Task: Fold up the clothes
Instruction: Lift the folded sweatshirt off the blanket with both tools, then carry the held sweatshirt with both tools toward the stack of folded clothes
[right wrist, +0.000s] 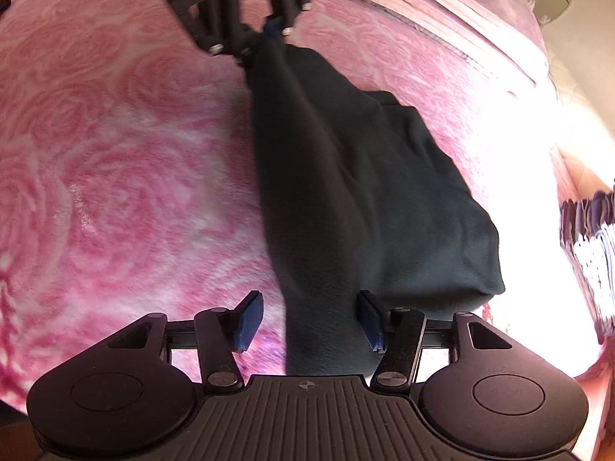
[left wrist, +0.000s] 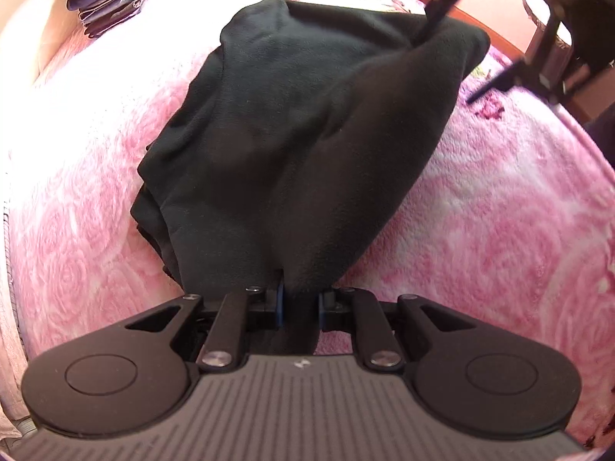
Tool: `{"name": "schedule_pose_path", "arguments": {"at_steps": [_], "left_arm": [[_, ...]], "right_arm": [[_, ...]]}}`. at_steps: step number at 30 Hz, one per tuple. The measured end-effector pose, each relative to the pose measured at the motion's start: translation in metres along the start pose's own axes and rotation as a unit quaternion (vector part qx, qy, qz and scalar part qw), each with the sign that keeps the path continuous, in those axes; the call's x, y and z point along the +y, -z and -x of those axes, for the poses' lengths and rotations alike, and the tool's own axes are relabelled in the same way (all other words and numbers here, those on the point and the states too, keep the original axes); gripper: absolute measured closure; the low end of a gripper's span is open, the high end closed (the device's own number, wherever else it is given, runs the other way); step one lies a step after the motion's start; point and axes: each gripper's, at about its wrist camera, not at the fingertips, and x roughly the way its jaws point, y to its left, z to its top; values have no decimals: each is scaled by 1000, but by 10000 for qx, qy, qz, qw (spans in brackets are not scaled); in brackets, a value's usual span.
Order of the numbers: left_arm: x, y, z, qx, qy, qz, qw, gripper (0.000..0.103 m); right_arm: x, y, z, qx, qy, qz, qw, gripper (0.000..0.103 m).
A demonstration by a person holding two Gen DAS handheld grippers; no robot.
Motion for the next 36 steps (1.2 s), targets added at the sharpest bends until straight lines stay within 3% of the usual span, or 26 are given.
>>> {"name": "schedule_pose_path", "arguments": {"at_steps": [1, 5, 6, 7, 10, 13, 15, 19, 22, 24, 36], "left_arm": [[1, 0, 1, -10, 37, -1, 10000, 91], [3, -1, 5, -56, 139, -1, 9999, 91], [3, -1, 6, -62, 137, -5, 9999, 91], [1, -1, 6, -77, 93, -21, 9999, 91], [-7, -2, 8, -113, -120, -106, 9998, 87], [-24, -4, 10, -209, -517, -224, 9982, 77], [-37, -7, 8, -312, -778, -262, 9961, 60], [-59, -15, -9, -316, -1281, -438, 9903, 59], [-64, -19, -25, -103, -1525, -694, 9858, 70], [-64, -21, -23, -45, -1541, -828, 9846, 87], [-62, -29, 90, -493, -2306, -1535, 9596, 91]], "right_arm": [[4, -2, -6, -12, 72, 64, 10000, 35], [3, -6, -29, 26, 377, 108, 9992, 35], [-2, -6, -33, 72, 470, 75, 9988, 41], [-7, -6, -38, 115, 556, 43, 9984, 60], [-28, -4, -32, 47, 356, -28, 9994, 81], [-43, -6, -19, -7, 245, 0, 9997, 84], [-51, -8, -11, -26, 228, -47, 9997, 84], [-60, -12, 3, -61, 221, -35, 9997, 84], [-64, -14, 9, -65, 215, 68, 9997, 84], [-65, -12, 15, -47, 226, 171, 9996, 84], [-86, -33, 105, -303, 449, 611, 9967, 85]]}}
